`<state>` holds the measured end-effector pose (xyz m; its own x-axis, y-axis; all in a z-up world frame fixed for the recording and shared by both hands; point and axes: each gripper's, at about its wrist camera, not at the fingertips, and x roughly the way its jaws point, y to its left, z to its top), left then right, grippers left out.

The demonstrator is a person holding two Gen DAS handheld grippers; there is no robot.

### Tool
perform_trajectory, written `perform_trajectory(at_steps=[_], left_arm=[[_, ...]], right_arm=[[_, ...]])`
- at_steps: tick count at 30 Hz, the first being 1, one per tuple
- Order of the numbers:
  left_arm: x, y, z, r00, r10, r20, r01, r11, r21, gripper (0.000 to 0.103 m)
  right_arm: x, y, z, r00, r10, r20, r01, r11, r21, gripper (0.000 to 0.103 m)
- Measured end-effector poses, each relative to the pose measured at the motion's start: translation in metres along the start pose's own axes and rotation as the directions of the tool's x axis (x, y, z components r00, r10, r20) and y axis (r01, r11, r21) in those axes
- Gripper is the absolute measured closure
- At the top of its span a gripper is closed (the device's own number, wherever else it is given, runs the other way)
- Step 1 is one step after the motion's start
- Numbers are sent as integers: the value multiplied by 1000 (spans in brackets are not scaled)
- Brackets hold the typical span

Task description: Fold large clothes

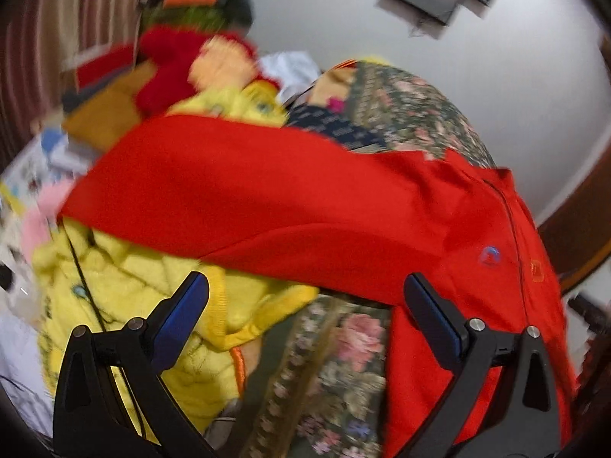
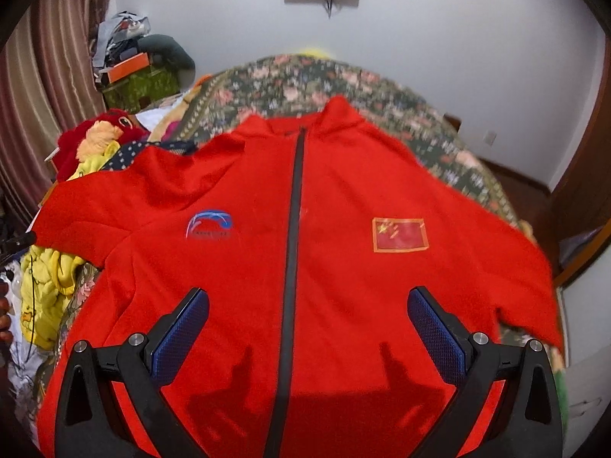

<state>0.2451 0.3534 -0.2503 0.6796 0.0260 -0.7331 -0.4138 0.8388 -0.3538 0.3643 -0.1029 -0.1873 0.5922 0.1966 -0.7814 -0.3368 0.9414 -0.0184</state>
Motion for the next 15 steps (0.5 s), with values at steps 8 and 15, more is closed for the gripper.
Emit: perform_trajectory(at_steps=[8, 15], left_arm=[[31, 83, 12, 1000, -21, -14, 17, 969, -246, 2], [52, 119, 31, 1000, 31, -5, -31, 939, -343, 40]], right_arm=[[22, -2, -9, 996, 54, -66, -50, 997, 55, 0], [15, -7, -8, 996, 64, -58, -59, 994, 88, 0]])
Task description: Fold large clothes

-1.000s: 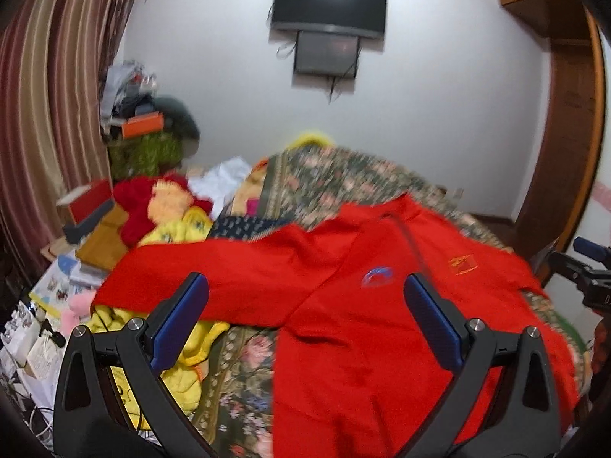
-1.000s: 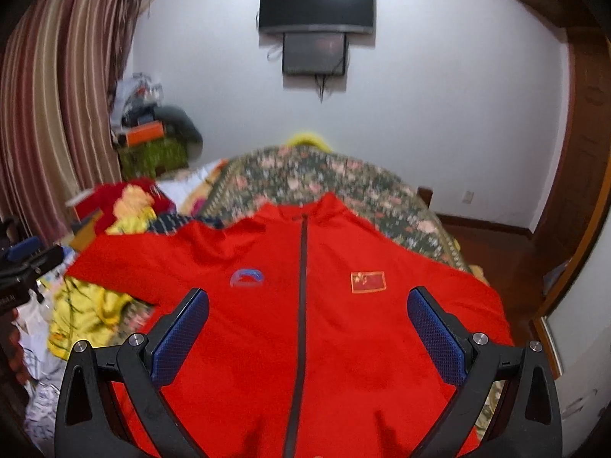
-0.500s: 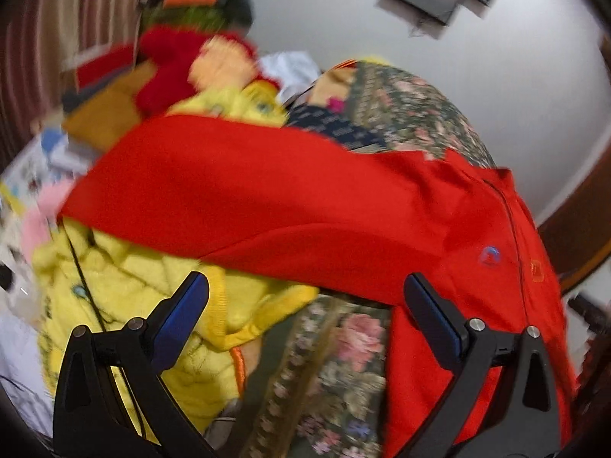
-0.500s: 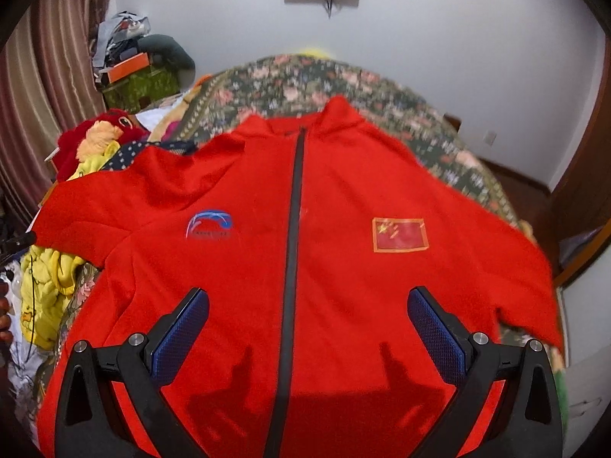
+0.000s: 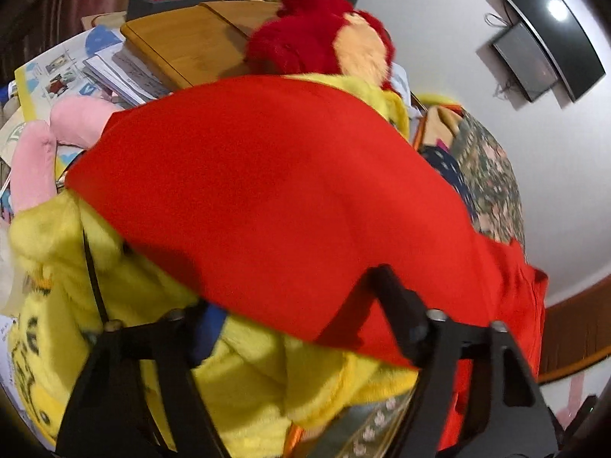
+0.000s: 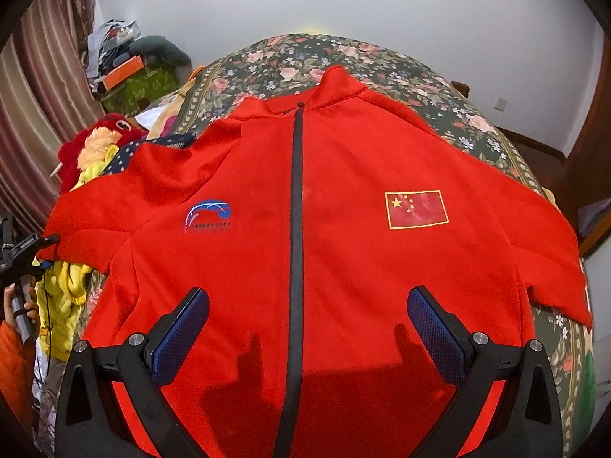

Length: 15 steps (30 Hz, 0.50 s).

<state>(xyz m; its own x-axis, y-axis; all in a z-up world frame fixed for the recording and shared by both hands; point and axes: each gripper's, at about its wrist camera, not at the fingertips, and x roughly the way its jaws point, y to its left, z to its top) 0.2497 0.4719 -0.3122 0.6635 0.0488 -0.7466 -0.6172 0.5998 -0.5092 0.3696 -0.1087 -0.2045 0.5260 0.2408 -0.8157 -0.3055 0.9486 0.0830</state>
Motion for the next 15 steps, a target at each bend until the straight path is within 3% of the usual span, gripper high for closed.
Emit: perform_trajectory(at_steps=[4, 7, 10, 15], left_arm=[[-5, -13, 9, 995, 96, 37, -98, 993, 59, 69], [-21, -34, 11, 979, 181, 97, -193, 971, 138, 86], [-42, -63, 15, 957, 222, 186, -261, 938, 226, 91], [-74, -133, 33, 940, 161, 301, -263, 902, 341, 98]], right_arm=[[-10, -3, 1, 1000, 1, 11, -1, 1000, 8, 0], [-19, -5, 2, 1000, -3, 25, 2, 1000, 9, 0], [-31, -9, 2, 999, 2, 44, -3, 1000, 15, 0], [-52, -18, 3, 997, 11, 79, -14, 999, 35, 0]])
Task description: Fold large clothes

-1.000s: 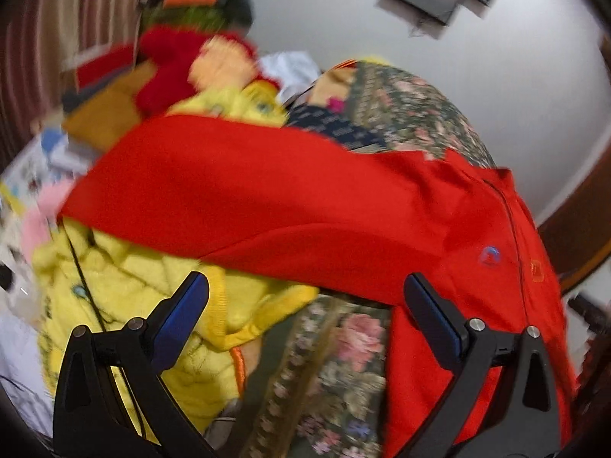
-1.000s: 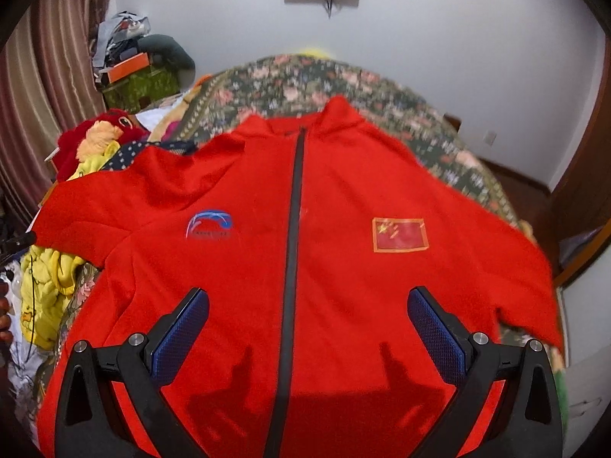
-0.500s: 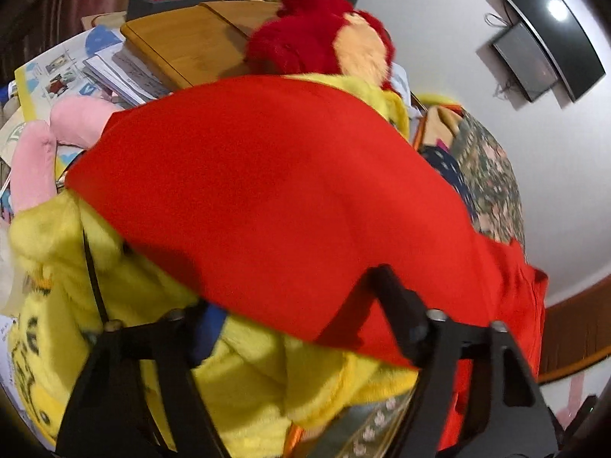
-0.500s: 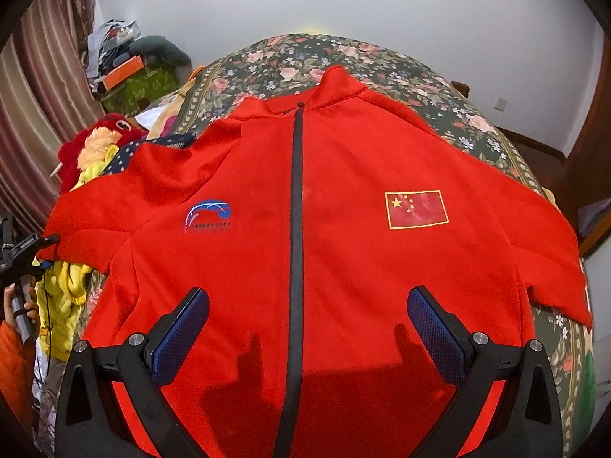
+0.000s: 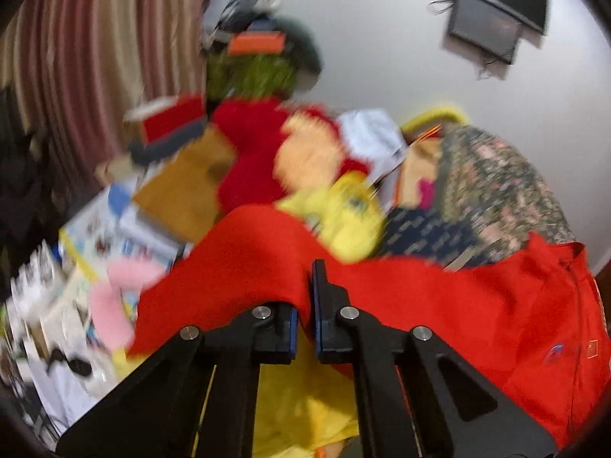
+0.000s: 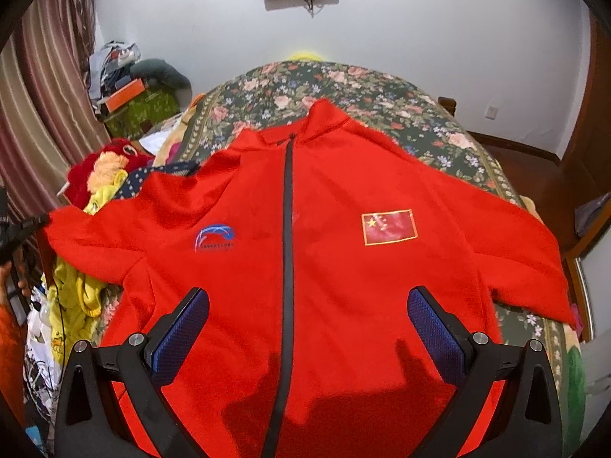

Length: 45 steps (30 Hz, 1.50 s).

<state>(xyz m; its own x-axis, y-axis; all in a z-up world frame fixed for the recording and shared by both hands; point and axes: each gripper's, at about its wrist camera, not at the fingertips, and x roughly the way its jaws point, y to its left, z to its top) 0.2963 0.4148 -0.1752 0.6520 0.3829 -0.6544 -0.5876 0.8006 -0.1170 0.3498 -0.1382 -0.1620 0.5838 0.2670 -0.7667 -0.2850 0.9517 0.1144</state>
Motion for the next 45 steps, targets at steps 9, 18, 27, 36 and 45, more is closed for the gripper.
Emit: perform_trajectory(at_steps=[9, 18, 27, 36, 45], left_arm=[[-67, -148, 60, 968, -199, 153, 163, 962, 218, 99], [-81, -317, 4, 923, -385, 10, 339, 826, 451, 99], [-30, -416, -132, 869, -338, -361, 488, 700, 521, 99], [-27, -419, -198, 828, -279, -487, 538, 638, 550, 96], [-63, -352, -173, 797, -354, -490, 589, 638, 496, 37]], right_arm=[[-33, -30, 2, 999, 14, 49, -17, 998, 58, 0], [-46, -55, -2, 998, 3, 65, -5, 999, 39, 0], [-42, -82, -18, 1000, 18, 24, -20, 998, 63, 0], [-38, -93, -31, 999, 0, -32, 3, 997, 74, 0], [-47, -47, -18, 1000, -26, -13, 25, 998, -57, 0]])
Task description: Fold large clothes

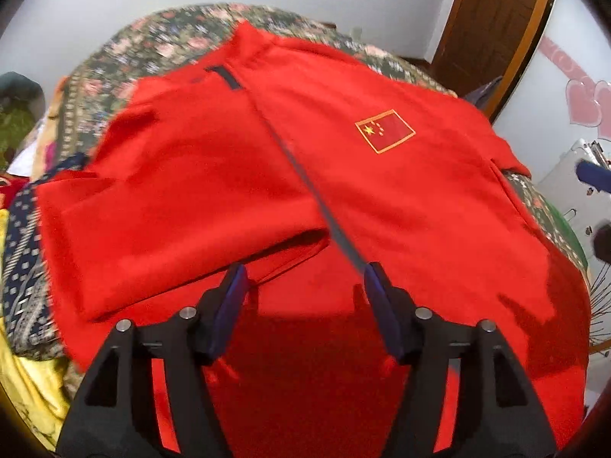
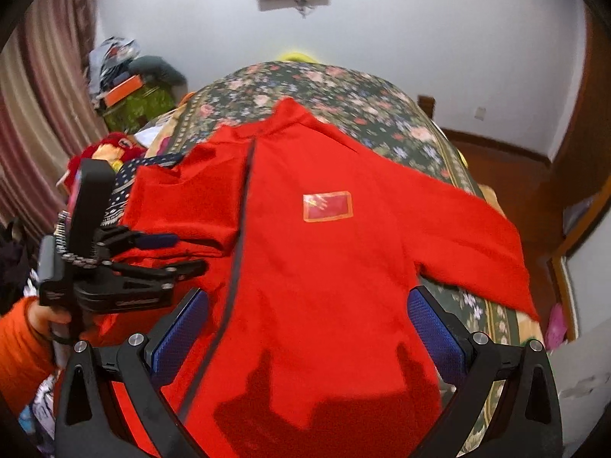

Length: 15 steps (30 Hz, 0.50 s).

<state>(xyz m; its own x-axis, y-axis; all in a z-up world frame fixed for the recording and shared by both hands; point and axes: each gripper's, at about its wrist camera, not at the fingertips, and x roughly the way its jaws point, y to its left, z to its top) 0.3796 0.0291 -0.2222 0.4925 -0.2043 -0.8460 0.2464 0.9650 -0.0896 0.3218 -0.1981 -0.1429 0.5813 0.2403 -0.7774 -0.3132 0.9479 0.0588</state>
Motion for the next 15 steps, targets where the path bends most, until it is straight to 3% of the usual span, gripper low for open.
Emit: perform_trajectory(at_steps=[3, 8, 15], left_arm=[[-28, 30, -13, 999, 22, 38, -21, 999, -41, 31], [-66, 101, -37, 989, 123, 80, -109, 982, -157, 30], [-71, 179, -75, 982, 182, 55, -157, 938, -309, 30]], right_arm=[[1, 26, 8, 1000, 8, 9, -7, 998, -62, 0], [14, 79, 23, 999, 46, 10, -44, 983, -178, 0], [62, 157, 36, 992, 118, -43, -125, 943, -307, 0]])
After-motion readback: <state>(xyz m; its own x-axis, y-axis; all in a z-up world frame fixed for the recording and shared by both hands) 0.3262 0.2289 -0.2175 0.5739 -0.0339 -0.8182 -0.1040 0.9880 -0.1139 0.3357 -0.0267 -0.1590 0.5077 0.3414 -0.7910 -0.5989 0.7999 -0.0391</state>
